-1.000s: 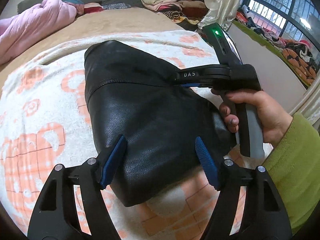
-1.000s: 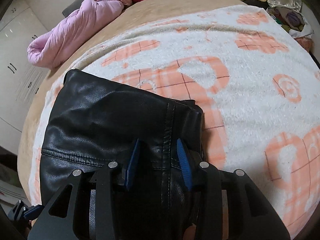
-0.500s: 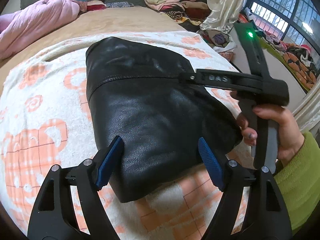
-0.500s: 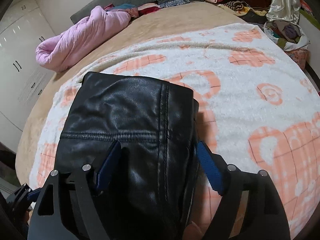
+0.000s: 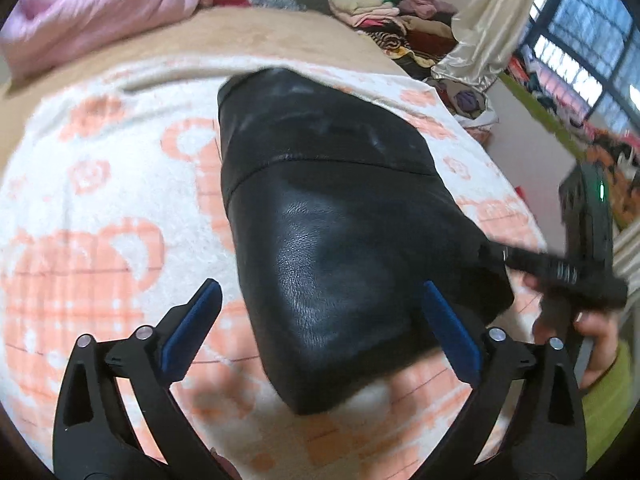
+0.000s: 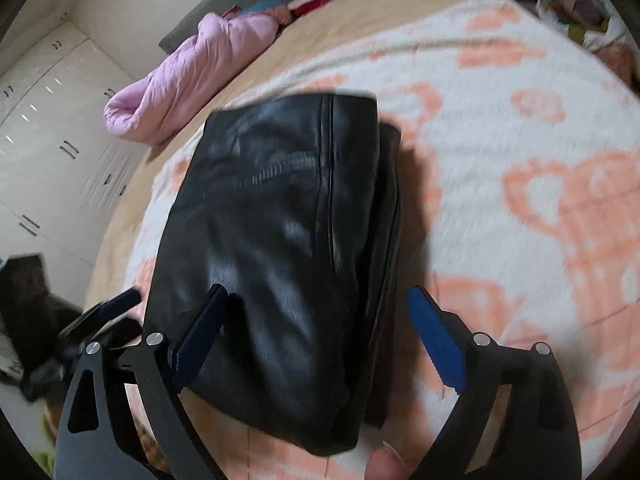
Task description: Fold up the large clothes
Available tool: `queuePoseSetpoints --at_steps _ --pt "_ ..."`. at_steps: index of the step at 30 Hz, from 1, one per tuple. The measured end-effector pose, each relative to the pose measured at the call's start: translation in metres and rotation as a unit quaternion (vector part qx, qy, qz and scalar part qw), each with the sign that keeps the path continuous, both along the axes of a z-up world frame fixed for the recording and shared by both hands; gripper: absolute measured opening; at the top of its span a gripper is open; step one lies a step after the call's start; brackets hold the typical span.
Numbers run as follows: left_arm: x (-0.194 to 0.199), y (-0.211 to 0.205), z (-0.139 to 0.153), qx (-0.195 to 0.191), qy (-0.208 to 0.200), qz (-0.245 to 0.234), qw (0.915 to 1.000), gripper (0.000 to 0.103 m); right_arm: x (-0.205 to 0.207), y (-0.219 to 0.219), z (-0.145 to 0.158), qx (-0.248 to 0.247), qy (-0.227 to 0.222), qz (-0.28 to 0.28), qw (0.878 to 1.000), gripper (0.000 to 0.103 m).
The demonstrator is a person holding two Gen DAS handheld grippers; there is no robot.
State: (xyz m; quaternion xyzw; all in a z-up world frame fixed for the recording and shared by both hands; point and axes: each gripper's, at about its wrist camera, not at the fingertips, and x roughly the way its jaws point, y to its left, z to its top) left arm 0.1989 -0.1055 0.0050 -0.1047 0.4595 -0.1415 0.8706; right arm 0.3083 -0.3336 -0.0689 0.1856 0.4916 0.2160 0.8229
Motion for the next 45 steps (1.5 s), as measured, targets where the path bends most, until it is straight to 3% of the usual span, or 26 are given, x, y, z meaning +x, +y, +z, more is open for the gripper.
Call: queuePoseSetpoints --at_steps 3,6,9,13,21,22,27,32,45 --pt "0.017 0.002 -0.019 -0.031 0.043 -0.008 0.9986 0.094 0.005 -0.006 -0.022 0.036 0.035 0.006 0.999 0.090" --pt "0.028 0.000 -0.037 -0.041 0.068 -0.009 0.9968 0.093 0.009 -0.008 -0.049 0.104 0.074 0.019 0.992 0.065" --pt "0.034 0.003 -0.045 -0.045 0.069 -0.011 0.9965 0.093 0.003 -0.003 -0.047 0.104 0.060 0.014 0.993 0.056" --pt "0.033 0.012 -0.042 -0.037 0.062 0.001 0.9974 0.093 -0.008 0.013 -0.037 0.094 0.037 0.008 0.995 0.056" --pt "0.030 0.011 -0.040 -0.022 0.056 -0.009 0.9981 0.093 -0.020 0.027 -0.016 -0.028 -0.027 -0.016 0.999 0.077" --pt "0.029 0.011 -0.039 -0.025 0.057 -0.009 0.9981 0.093 -0.022 0.028 -0.013 -0.039 -0.033 -0.021 0.998 0.083" --pt "0.026 0.015 -0.038 -0.029 0.055 -0.007 0.9980 0.093 -0.032 0.030 -0.013 -0.045 -0.044 -0.031 0.998 0.093" --pt "0.022 0.016 -0.031 -0.027 0.049 -0.006 0.9984 0.093 -0.041 0.022 -0.014 -0.049 -0.045 -0.047 0.997 0.095" --pt "-0.002 0.021 0.006 -0.014 0.005 -0.015 0.9998 0.093 -0.083 0.010 0.023 -0.070 -0.107 -0.068 0.989 0.099"
